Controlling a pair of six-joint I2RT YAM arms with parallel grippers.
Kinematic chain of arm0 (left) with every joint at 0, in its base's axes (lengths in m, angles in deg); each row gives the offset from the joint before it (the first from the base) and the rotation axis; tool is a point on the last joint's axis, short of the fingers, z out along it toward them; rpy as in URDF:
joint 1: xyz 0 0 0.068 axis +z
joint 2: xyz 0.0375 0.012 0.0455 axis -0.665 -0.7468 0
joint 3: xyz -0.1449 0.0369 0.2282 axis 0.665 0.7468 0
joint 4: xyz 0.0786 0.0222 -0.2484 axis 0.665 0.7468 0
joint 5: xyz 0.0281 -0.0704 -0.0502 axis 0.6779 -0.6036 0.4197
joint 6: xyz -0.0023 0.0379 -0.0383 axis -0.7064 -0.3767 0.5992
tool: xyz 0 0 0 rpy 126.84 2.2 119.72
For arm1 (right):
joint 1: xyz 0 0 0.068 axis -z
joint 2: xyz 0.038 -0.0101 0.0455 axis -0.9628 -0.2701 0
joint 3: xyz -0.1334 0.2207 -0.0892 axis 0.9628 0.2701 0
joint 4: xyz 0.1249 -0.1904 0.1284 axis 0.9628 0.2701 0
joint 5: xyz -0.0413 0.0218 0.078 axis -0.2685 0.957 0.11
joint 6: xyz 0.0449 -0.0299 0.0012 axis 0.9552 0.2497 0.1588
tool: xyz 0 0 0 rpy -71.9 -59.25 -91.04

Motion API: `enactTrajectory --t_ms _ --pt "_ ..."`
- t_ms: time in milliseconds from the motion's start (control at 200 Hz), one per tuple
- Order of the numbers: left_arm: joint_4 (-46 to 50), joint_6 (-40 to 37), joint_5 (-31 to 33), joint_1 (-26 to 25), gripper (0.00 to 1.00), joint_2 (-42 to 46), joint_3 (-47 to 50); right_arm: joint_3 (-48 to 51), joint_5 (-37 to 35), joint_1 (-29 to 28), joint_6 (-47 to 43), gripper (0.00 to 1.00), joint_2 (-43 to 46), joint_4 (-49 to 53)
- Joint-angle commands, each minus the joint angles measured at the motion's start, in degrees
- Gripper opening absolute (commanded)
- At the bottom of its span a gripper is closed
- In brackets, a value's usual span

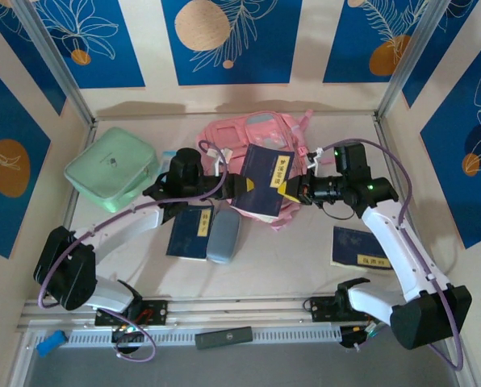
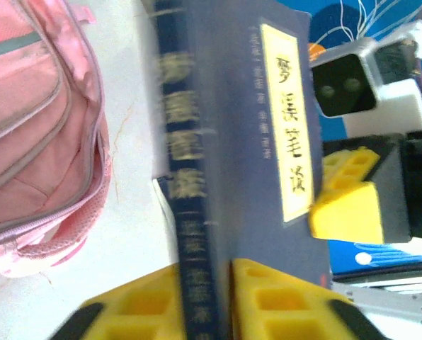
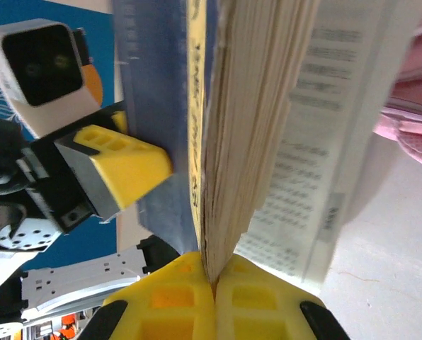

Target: Pack the student bag

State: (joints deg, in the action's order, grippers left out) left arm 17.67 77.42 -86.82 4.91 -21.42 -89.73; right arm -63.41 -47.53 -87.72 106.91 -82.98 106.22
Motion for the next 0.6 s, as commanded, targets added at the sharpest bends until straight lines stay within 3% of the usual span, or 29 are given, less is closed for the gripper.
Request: enactTrajectory --t_ms 0,120,190,250,300,465,595 --pt "-1.7 0.7 -0.1 -0.2 0.07 0.0 -2.4 1.0 2.8 0.8 -2.4 0.09 0.4 -0.2" --pt "-3.5 2.9 1.8 -0.2 0.00 0.2 -3.8 2.4 0.6 2.9 -2.5 0.31 1.4 2.4" --pt "-6.2 5.4 2.4 -0.2 0.00 -0.2 -4.4 4.0 2.3 4.7 -0.9 0.52 2.4 1.3" --pt "-9.5 8.6 2.5 -0.3 0.00 -1.1 -4.8 5.0 5.1 5.5 -0.1 0.79 2.4 -0.3" --pt "-13.3 11.7 2.1 -0.4 0.00 -1.8 -5.1 5.1 7.3 5.4 0.4 0.91 1.7 -1.3" --pt "-21.4 18.2 2.3 -0.9 0.00 -3.7 -5.5 4.7 13.5 4.2 3.5 0.98 0.0 -8.5" --pt "-20.5 18.5 4.8 -1.8 0.00 -3.6 -5.9 4.8 16.6 3.0 8.3 0.93 -1.8 -15.9"
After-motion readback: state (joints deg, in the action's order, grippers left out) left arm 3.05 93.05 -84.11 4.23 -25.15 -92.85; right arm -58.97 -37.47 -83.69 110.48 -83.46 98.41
